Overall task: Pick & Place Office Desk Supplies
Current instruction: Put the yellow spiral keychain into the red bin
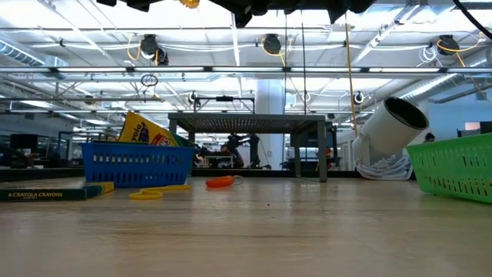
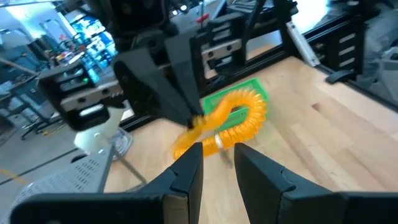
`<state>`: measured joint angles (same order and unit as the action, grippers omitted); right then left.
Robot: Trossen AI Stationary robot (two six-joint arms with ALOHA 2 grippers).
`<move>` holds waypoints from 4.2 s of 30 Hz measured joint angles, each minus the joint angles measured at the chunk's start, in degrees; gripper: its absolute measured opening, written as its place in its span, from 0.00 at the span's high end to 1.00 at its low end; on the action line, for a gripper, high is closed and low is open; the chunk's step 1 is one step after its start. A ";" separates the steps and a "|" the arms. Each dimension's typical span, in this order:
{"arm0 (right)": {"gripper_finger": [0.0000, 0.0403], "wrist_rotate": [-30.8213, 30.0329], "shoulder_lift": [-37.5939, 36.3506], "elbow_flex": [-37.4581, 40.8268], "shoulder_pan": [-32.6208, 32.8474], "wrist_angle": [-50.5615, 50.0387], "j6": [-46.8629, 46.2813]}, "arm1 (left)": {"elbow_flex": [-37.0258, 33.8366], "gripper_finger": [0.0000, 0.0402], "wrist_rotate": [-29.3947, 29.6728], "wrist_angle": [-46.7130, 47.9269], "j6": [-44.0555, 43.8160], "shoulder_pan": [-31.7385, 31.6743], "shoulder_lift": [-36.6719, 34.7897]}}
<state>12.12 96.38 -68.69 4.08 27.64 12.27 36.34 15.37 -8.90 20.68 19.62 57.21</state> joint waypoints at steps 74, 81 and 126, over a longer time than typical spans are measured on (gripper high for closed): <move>1.00 -3.26 -0.02 -0.02 -1.73 4.67 0.44 | -0.06 0.94 21.22 -11.78 6.23 3.88 8.38; 1.00 -3.07 -0.11 -0.04 -1.73 3.81 0.44 | -0.09 0.90 25.52 -12.25 5.19 3.89 7.54; 0.56 -16.77 0.00 2.55 -1.33 9.00 -5.38 | 19.29 0.94 2.60 56.61 -49.67 21.92 0.20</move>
<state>-4.65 96.38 -66.14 2.74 36.64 6.89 55.63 17.97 47.72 -29.00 41.54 57.41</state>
